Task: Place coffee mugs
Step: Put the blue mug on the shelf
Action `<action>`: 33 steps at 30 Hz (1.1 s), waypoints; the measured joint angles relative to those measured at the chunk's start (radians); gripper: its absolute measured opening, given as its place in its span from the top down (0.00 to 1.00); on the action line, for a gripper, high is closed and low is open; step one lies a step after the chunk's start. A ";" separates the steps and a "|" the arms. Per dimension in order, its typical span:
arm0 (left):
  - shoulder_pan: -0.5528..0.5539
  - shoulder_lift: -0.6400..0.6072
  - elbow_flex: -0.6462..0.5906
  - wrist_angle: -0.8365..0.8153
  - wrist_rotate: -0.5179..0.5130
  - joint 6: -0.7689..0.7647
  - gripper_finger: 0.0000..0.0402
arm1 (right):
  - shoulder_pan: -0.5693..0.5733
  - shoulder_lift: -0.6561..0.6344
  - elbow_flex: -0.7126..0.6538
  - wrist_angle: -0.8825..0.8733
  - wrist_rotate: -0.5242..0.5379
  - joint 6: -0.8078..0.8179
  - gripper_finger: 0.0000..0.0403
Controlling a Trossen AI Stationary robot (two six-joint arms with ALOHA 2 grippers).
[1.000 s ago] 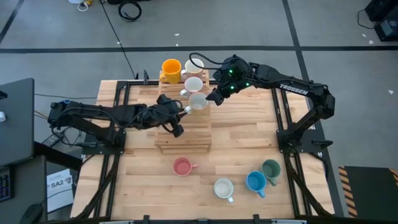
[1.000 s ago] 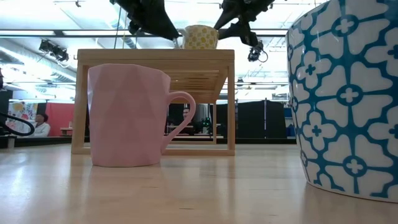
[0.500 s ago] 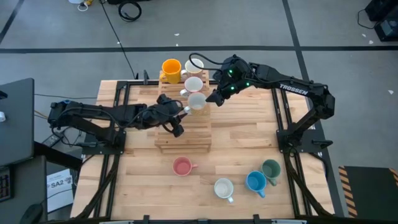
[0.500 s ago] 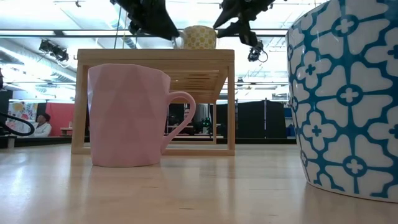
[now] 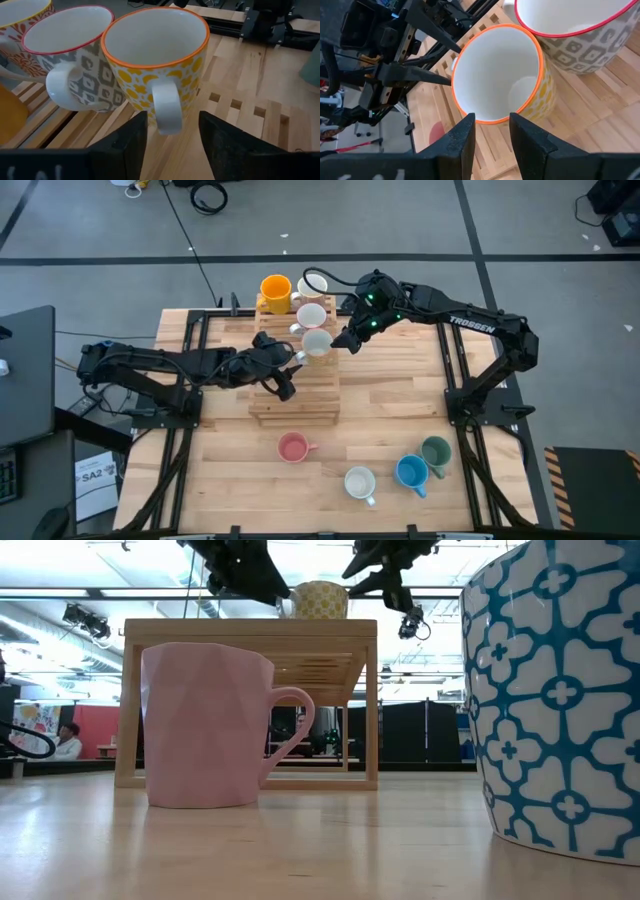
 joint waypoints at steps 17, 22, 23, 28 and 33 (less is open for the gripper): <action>-0.007 -0.101 0.000 -0.076 0.000 -0.007 0.47 | 0.121 -0.197 -0.005 -0.227 0.210 -0.081 0.69; -0.060 -0.157 0.000 -0.206 -0.001 -0.016 0.47 | 0.270 -0.271 -0.063 -0.274 0.358 -0.099 0.69; -0.073 -0.162 0.000 -0.225 -0.001 -0.022 0.47 | 0.301 -0.284 -0.081 -0.274 0.369 -0.099 0.69; -0.153 -0.166 0.000 -0.274 -0.022 -0.029 0.47 | 0.442 -0.316 -0.178 -0.260 0.379 -0.096 0.69; -0.217 -0.163 0.000 -0.271 -0.046 -0.030 0.47 | 0.567 -0.307 -0.281 -0.177 0.380 -0.053 0.69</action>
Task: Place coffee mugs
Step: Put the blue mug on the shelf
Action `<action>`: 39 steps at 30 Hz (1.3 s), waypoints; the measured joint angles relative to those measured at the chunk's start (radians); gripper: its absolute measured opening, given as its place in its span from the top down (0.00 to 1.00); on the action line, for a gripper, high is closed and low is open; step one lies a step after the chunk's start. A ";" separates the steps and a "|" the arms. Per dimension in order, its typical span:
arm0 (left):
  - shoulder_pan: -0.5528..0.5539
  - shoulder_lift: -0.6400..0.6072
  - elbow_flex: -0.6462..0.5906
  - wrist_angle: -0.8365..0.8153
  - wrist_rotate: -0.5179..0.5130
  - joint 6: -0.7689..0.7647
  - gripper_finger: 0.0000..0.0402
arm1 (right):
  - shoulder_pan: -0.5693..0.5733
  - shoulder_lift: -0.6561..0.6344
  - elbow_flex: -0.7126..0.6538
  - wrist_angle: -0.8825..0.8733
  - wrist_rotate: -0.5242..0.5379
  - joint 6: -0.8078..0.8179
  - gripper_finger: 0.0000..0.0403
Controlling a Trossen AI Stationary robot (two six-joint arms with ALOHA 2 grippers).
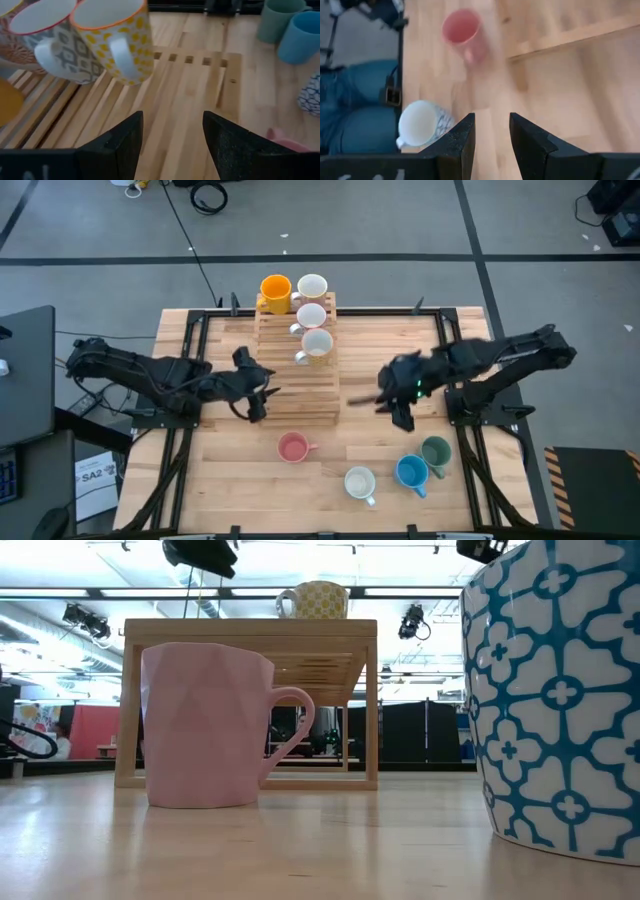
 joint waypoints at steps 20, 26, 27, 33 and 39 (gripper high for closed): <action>-0.088 0.000 0.000 0.009 -0.018 -0.067 0.47 | 0.229 0.019 -0.290 0.157 -0.014 -0.026 0.69; -0.088 0.000 0.000 0.010 -0.018 -0.082 0.47 | 0.274 0.019 -0.355 0.157 -0.101 0.040 0.69; -0.088 0.000 0.000 0.010 -0.018 -0.087 0.47 | 0.286 0.019 -0.362 0.157 -0.101 0.058 0.69; -0.088 0.000 0.000 0.010 -0.018 -0.088 0.47 | 0.345 0.019 -0.403 0.179 -0.087 0.115 0.69; -0.088 0.000 0.000 0.010 -0.018 -0.088 0.47 | 0.377 0.019 -0.448 0.193 -0.053 0.139 0.69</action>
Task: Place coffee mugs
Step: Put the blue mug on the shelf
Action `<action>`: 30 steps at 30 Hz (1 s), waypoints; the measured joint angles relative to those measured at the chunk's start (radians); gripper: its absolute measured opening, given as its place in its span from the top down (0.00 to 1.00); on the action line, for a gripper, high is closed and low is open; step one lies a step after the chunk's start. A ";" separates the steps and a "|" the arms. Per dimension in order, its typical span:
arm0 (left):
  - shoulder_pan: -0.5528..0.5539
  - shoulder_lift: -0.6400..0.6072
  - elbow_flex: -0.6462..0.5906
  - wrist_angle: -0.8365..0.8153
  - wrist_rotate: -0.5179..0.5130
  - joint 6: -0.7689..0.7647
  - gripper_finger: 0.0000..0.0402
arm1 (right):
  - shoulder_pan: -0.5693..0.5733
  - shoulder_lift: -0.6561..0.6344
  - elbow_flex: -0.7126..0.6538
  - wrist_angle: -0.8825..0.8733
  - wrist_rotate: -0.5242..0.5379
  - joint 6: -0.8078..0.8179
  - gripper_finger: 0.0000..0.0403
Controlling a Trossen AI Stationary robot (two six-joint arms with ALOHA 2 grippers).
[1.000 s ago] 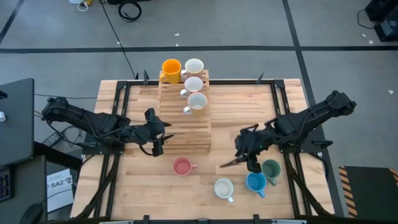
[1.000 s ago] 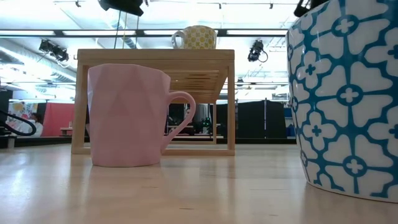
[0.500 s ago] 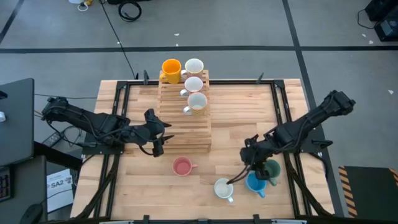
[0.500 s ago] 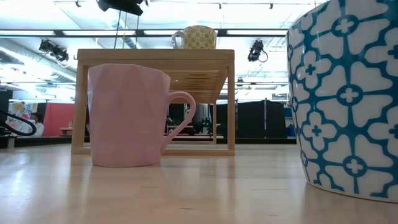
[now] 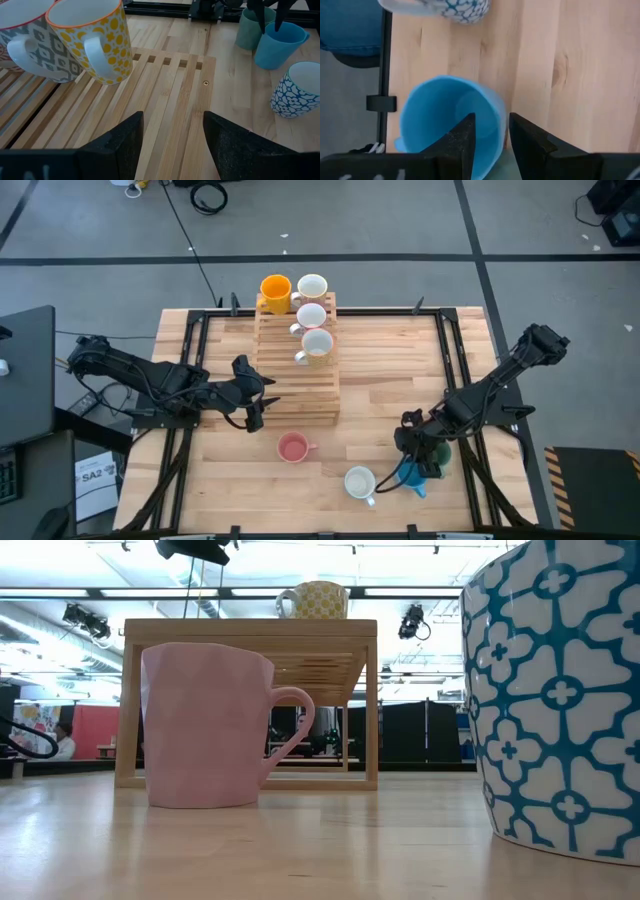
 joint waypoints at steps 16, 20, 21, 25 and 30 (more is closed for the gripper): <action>0.000 0.000 0.000 0.000 0.000 0.001 0.47 | 0.002 0.000 -0.120 0.147 0.018 0.000 0.69; 0.000 0.000 0.000 0.000 0.000 0.001 0.47 | 0.002 0.000 -0.123 0.151 0.049 0.000 0.70; 0.000 0.000 0.000 0.000 0.000 0.001 0.47 | 0.002 0.000 -0.123 0.153 0.051 0.000 0.71; 0.000 0.000 0.000 0.000 0.000 0.001 0.47 | 0.002 0.000 -0.123 0.152 0.057 0.000 0.75; 0.000 0.000 0.000 0.000 0.000 0.001 0.47 | 0.002 0.000 -0.123 0.152 0.060 0.000 0.83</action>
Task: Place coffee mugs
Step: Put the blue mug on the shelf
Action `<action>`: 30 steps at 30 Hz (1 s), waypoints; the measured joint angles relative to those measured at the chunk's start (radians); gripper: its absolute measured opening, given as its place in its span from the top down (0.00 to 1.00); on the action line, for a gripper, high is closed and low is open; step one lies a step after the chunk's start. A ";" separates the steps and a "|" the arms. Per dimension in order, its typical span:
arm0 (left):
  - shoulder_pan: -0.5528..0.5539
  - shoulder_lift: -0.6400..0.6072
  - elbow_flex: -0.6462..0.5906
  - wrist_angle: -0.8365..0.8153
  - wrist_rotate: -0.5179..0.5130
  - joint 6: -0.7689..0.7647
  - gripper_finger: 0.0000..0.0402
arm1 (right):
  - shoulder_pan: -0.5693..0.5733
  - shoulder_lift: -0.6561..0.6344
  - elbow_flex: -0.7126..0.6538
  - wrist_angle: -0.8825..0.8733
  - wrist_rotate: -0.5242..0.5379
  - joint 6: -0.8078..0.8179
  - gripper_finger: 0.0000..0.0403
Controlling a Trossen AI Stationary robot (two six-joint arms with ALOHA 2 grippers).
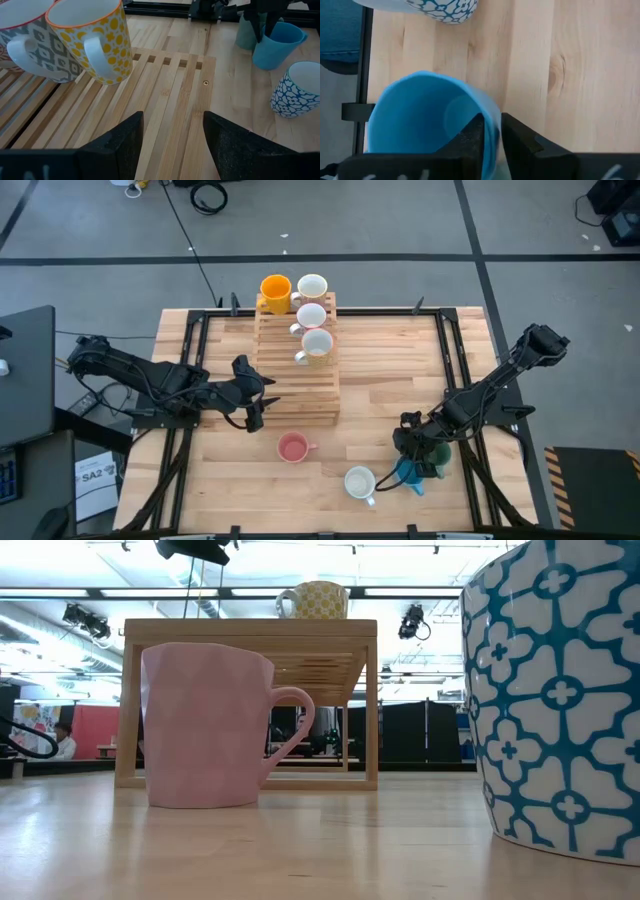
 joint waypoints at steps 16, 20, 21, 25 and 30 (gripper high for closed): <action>0.000 0.000 0.000 0.000 0.000 0.000 0.47 | -0.004 0.000 0.000 -0.001 0.063 0.003 0.92; 0.000 0.000 0.000 0.000 0.000 0.000 0.47 | -0.018 0.000 0.001 0.005 0.062 0.003 0.94; 0.000 0.000 0.000 0.000 0.000 0.000 0.47 | -0.023 0.000 0.003 0.005 0.062 0.003 0.94; 0.000 0.000 0.000 0.000 0.000 0.000 0.47 | -0.049 0.001 0.047 -0.013 0.064 0.003 0.94; 0.000 0.000 0.000 0.000 0.000 0.000 0.47 | -0.094 0.001 0.150 -0.134 0.064 0.003 0.94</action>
